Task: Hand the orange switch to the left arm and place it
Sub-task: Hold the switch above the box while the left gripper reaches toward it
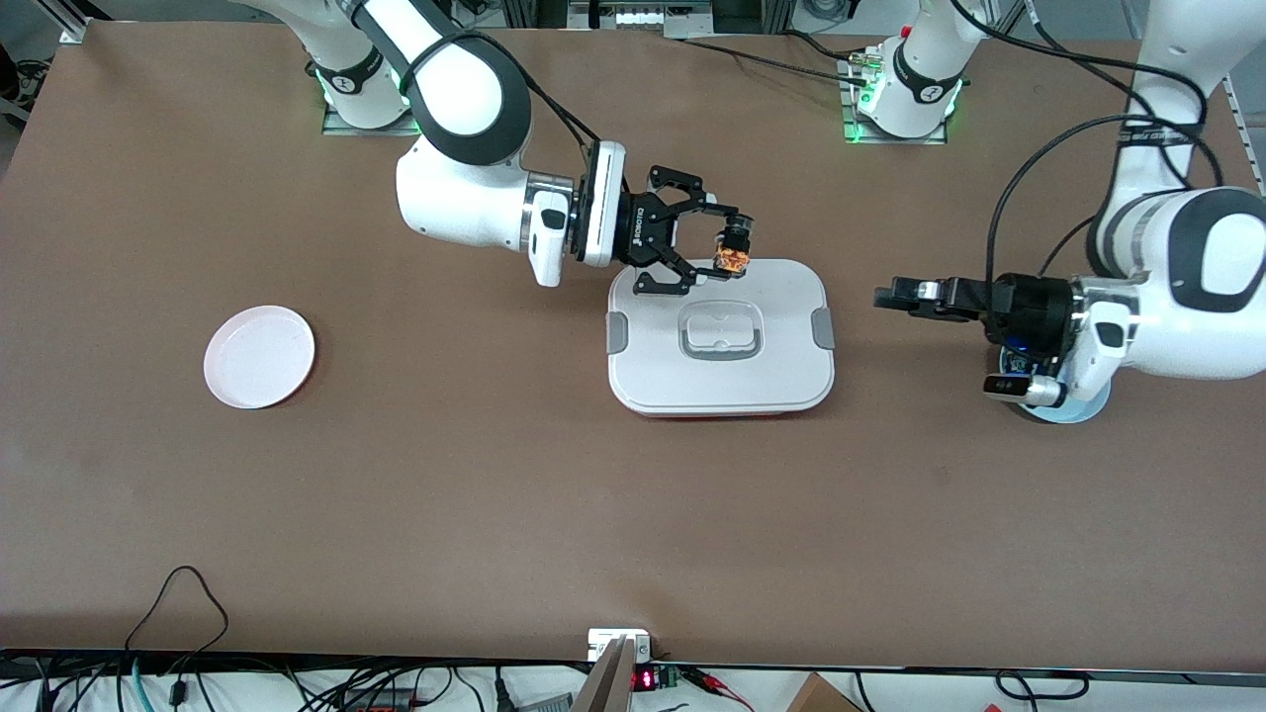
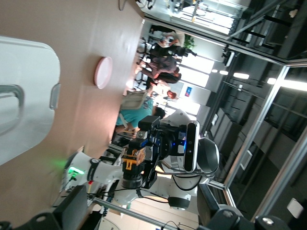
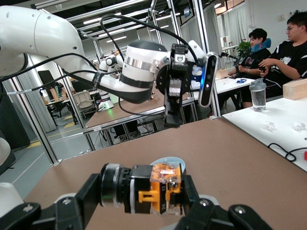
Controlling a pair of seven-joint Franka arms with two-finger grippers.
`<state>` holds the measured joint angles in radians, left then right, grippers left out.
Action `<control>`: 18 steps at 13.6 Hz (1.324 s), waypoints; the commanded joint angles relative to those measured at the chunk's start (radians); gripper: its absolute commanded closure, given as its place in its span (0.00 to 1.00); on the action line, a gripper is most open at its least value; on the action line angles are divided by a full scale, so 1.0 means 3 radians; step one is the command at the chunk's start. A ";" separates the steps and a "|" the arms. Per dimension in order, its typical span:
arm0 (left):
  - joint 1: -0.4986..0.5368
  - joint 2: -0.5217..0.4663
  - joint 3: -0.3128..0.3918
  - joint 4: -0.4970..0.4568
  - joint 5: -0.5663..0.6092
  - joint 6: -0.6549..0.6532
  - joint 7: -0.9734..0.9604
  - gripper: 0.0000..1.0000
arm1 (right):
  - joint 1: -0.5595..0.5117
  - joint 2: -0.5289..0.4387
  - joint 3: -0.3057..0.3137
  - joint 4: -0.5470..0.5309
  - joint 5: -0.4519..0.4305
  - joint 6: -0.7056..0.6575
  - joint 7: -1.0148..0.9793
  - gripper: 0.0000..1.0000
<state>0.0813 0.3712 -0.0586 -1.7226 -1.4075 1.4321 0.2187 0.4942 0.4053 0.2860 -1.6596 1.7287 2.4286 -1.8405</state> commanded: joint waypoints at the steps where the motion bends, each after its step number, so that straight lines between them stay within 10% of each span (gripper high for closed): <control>1: -0.0015 -0.0097 -0.0111 -0.0250 -0.0130 0.0053 0.0181 0.00 | 0.0045 0.0060 -0.0007 0.0102 0.0097 0.0045 -0.0190 1.00; 14: 0.0000 -0.0107 -0.0848 -0.0823 -0.0779 0.0504 0.1152 0.12 | 0.0091 0.0086 -0.0007 0.0102 0.0108 0.0071 -0.0257 1.00; 18: 0.0020 -0.0112 -0.0848 -0.0839 -0.0779 0.0478 0.1173 0.48 | 0.0122 0.0096 -0.0007 0.0102 0.0108 0.0127 -0.0257 1.00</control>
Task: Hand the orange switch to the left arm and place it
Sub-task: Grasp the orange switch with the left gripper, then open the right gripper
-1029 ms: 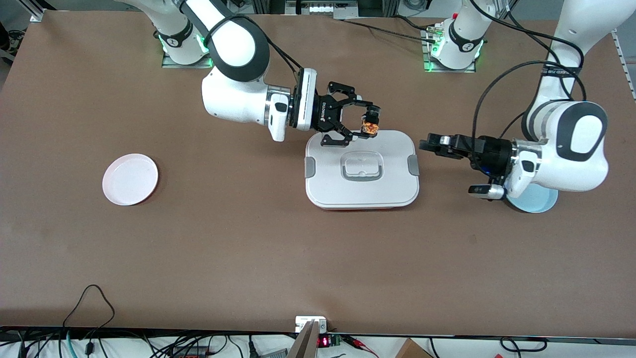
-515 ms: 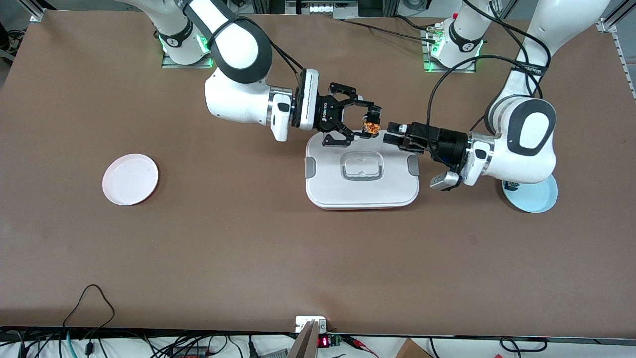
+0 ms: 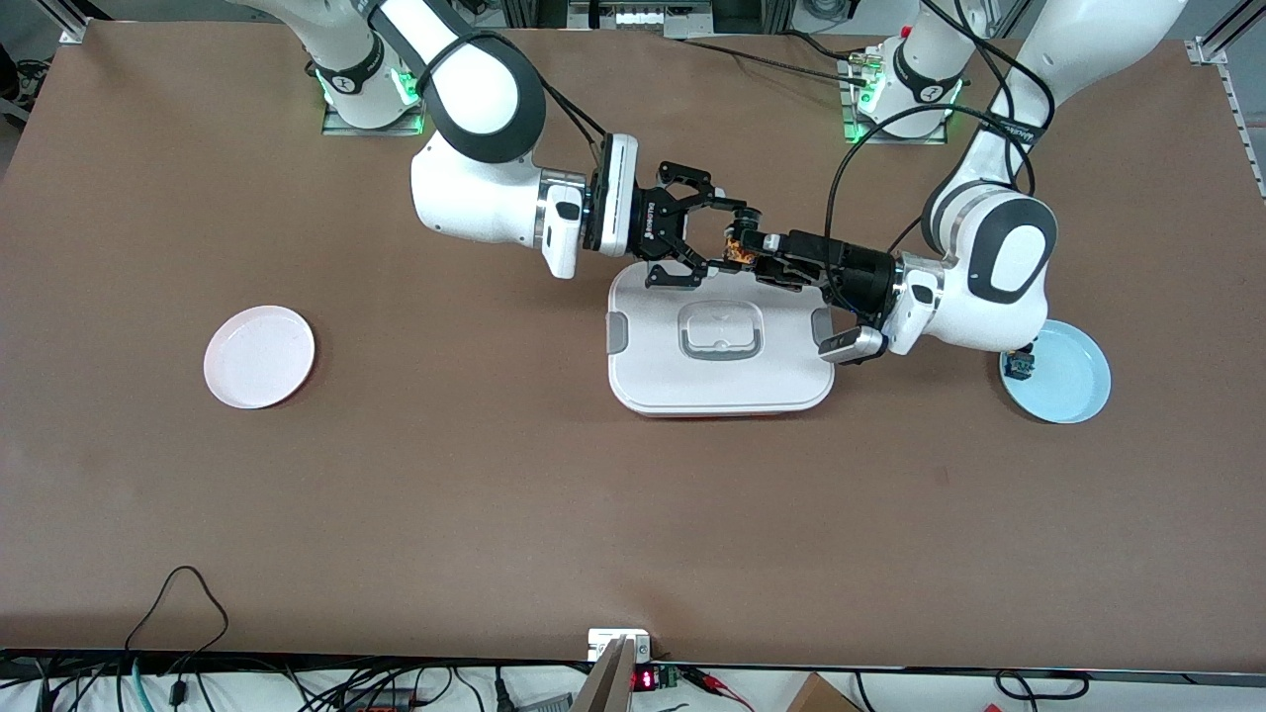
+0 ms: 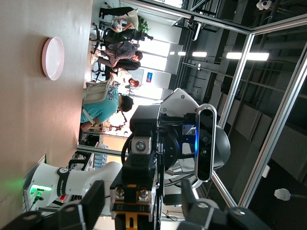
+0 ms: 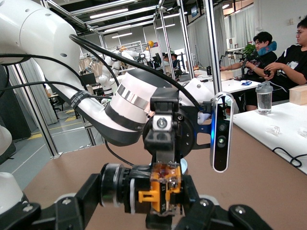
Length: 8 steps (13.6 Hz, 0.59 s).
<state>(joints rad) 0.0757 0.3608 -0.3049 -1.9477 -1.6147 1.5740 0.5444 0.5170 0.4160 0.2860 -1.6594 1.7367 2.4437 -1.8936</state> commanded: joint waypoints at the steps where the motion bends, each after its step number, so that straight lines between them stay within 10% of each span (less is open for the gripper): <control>1: 0.0049 -0.0078 -0.0027 -0.0089 -0.0089 0.0000 0.0088 0.49 | 0.0046 0.0060 -0.0007 0.0101 0.0081 0.0077 -0.0080 1.00; 4: 0.0054 -0.0088 -0.0022 -0.0089 -0.0084 -0.0077 0.0088 0.75 | 0.0046 0.0060 -0.0007 0.0101 0.0081 0.0077 -0.0080 1.00; 8: 0.0070 -0.0088 -0.0027 -0.0083 -0.0084 -0.0082 0.0088 0.81 | 0.0041 0.0060 -0.0007 0.0096 0.0091 0.0077 -0.0075 1.00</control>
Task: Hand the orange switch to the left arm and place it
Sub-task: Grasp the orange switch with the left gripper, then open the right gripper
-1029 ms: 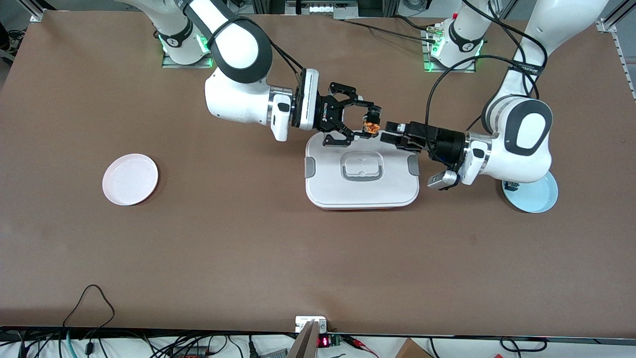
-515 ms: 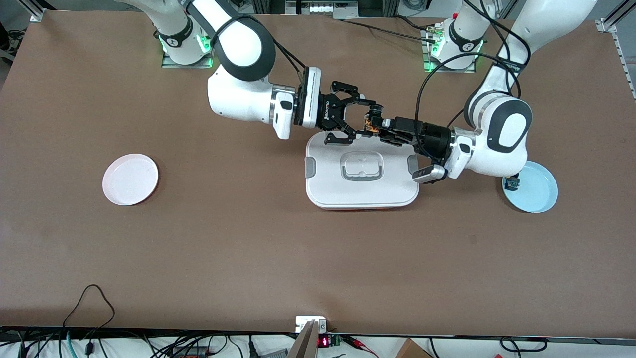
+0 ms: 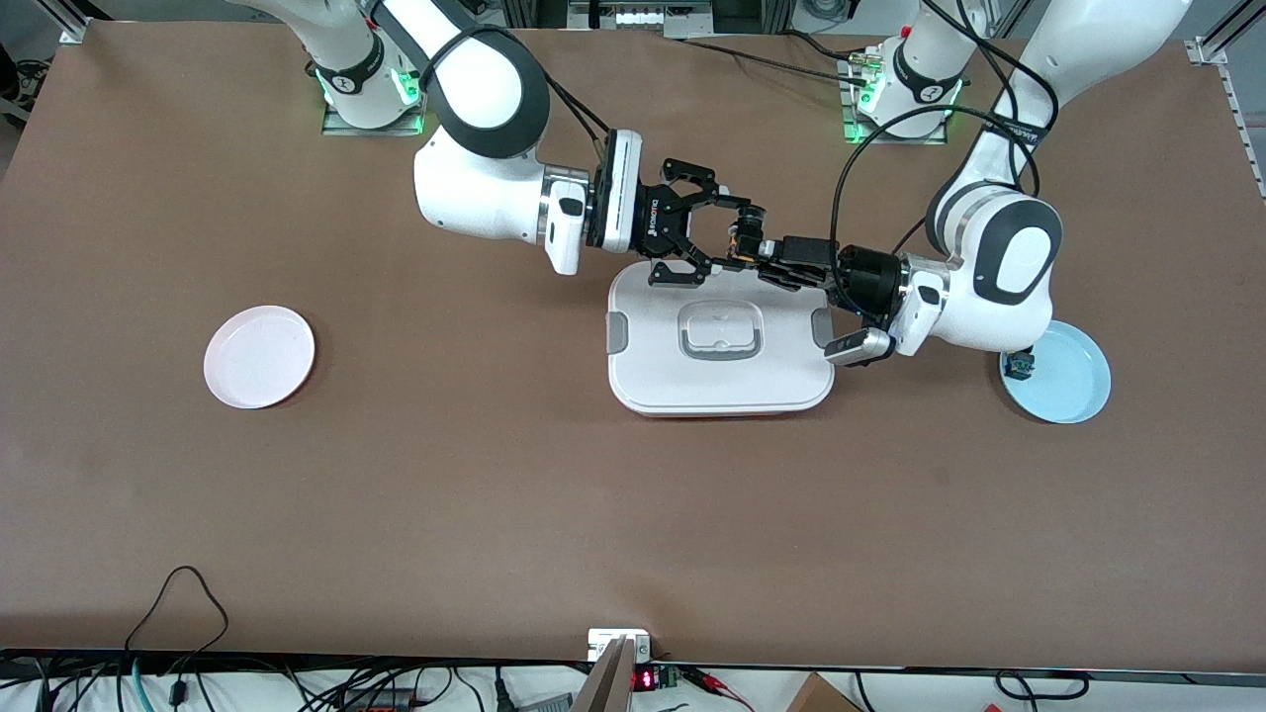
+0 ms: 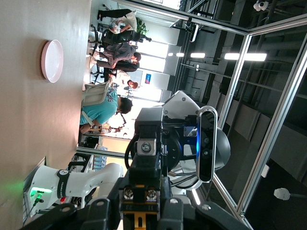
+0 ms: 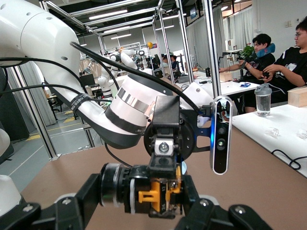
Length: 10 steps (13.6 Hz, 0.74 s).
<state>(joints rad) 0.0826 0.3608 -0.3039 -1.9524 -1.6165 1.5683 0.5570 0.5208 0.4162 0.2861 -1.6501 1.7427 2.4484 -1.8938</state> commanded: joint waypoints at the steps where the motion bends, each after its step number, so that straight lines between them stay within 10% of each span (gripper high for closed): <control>1: 0.0047 -0.0088 -0.0030 -0.0068 -0.0078 -0.0063 0.0045 0.81 | 0.0023 0.0060 -0.0008 0.0065 0.0086 0.0061 -0.0079 0.41; 2: 0.0047 -0.0088 -0.0030 -0.0068 -0.0078 -0.0063 0.0045 0.81 | 0.0013 0.0060 -0.0008 0.0065 0.0122 0.0056 -0.0074 0.00; 10: 0.0103 -0.0078 0.0011 0.0014 0.0161 -0.0048 0.0030 0.82 | -0.0273 -0.0012 -0.0028 0.0080 0.0077 -0.0295 0.0008 0.00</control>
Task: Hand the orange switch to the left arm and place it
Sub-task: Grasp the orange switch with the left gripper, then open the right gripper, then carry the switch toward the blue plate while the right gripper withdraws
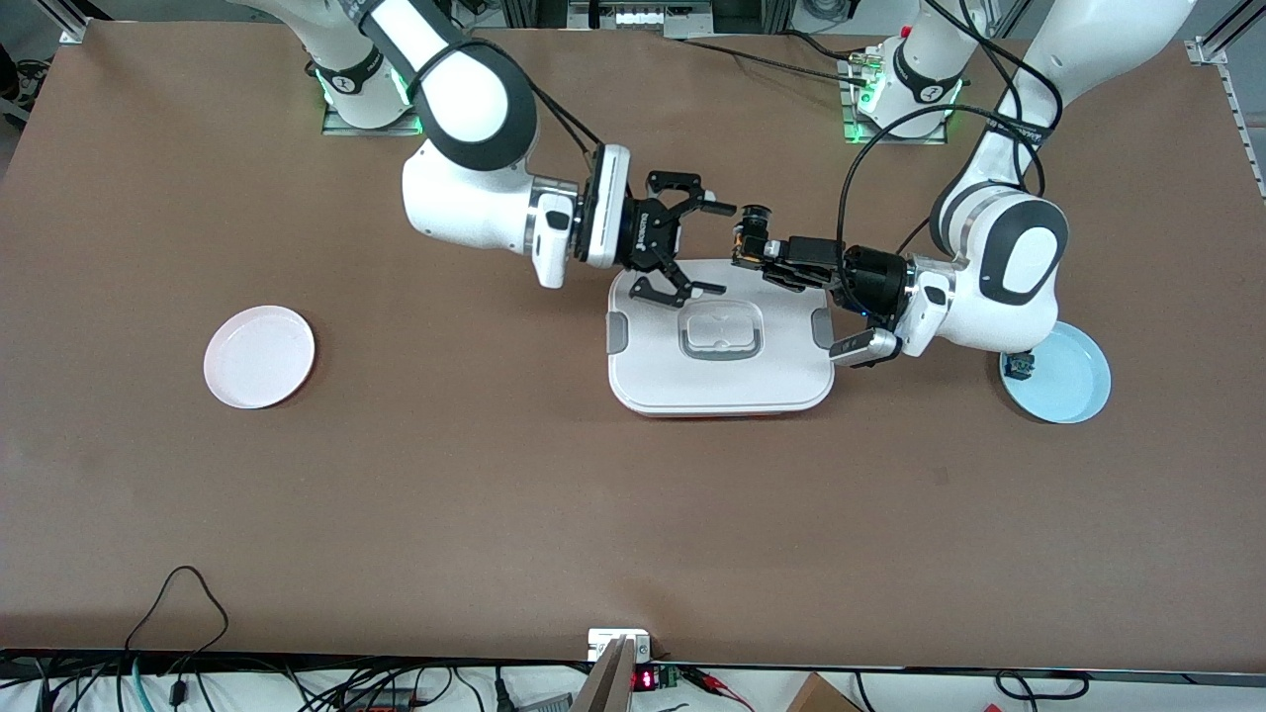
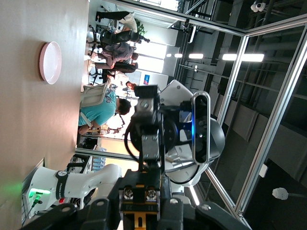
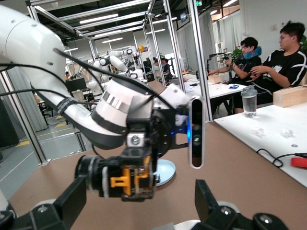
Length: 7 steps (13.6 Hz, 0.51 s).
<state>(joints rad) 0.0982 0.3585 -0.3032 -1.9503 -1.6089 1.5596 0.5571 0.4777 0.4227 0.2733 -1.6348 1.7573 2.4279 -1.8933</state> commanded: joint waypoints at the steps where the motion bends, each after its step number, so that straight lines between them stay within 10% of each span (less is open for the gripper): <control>1: 0.0107 -0.0065 0.0013 0.0098 0.0385 -0.0009 0.0025 0.82 | -0.0246 -0.0064 0.0014 0.0029 -0.0048 -0.0386 0.0017 0.00; 7: 0.0526 -0.0055 0.0003 0.0385 0.1883 -0.0029 0.0030 0.82 | -0.1161 -0.0217 0.0014 0.0024 -0.1091 -0.1934 0.0441 0.00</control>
<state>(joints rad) 0.2161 0.3556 -0.2972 -1.8422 -1.1530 1.5600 0.5585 0.2134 0.3855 0.2631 -1.6223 1.5055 1.9730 -1.8018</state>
